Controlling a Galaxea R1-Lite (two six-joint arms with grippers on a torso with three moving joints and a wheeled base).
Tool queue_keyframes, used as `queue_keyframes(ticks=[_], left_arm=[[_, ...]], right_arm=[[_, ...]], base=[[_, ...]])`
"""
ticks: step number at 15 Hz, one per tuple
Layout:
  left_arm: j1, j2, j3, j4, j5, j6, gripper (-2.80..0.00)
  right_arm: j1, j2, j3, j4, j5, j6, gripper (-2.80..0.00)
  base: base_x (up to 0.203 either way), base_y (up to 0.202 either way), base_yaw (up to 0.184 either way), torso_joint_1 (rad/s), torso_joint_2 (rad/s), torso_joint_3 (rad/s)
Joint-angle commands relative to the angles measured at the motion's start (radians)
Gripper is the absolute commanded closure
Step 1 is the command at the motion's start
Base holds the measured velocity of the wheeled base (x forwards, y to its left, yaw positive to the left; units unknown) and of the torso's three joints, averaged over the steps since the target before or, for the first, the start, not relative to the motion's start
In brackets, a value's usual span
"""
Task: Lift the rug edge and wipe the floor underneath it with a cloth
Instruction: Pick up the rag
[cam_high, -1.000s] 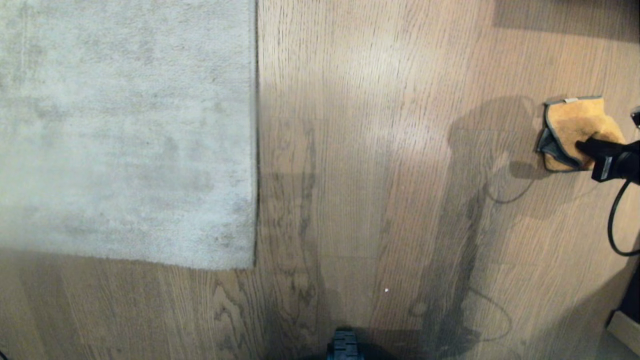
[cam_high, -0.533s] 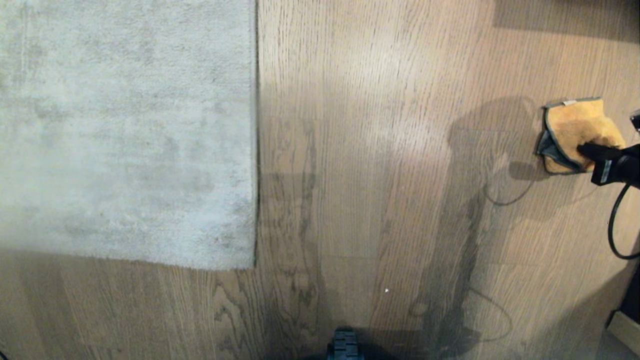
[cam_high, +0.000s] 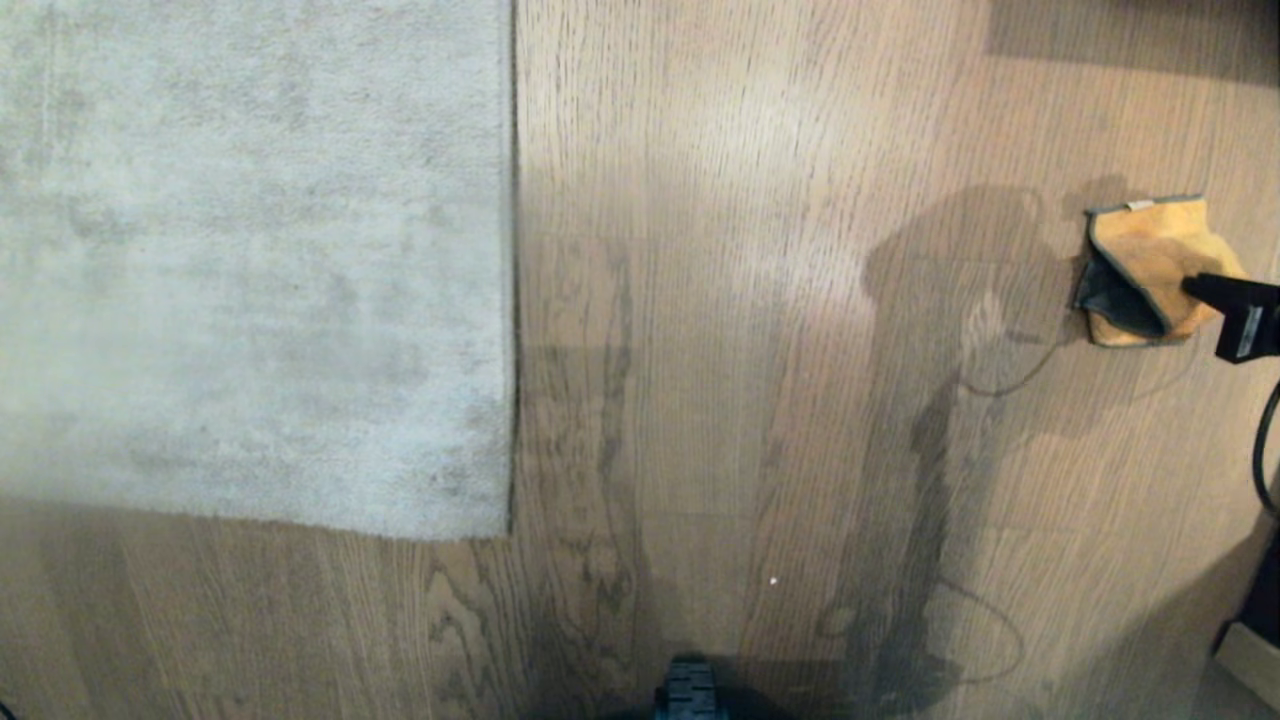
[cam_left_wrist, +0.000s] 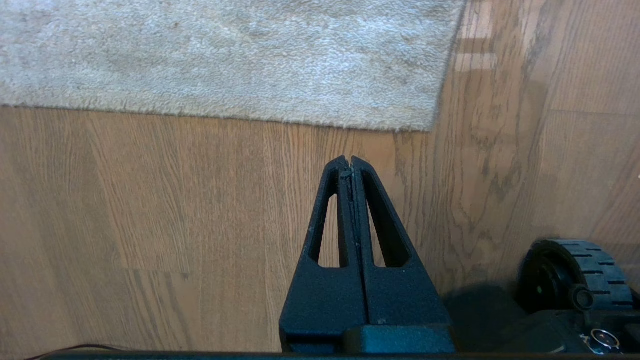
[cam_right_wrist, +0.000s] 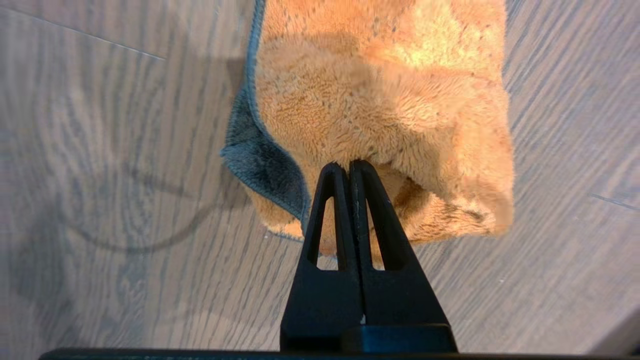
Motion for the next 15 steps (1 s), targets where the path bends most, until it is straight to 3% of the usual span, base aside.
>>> queue_keyframes(ticks=[1, 7, 15], left_arm=[[0.0, 0.0, 0.0, -0.001, 0.001, 0.0, 0.0], [0.0, 0.0, 0.0, 0.0, 0.001, 0.0, 0.0], [0.0, 0.0, 0.0, -0.001, 0.001, 0.0, 0.0]], right_arm=[[-0.001, -0.045, 0.006, 0.005, 0.003, -0.003, 0.0], [-0.02, -0.107, 0.002, 0.105, 0.001, -0.007, 0.0], [-0.064, -0.141, 0.007, 0.137, 0.001, -0.009, 0.0]], base=[[0.0, 0.0, 0.0, 0.0, 0.0, 0.0], [0.0, 0.0, 0.0, 0.0, 0.0, 0.0], [0.0, 0.0, 0.0, 0.0, 0.0, 0.0]])
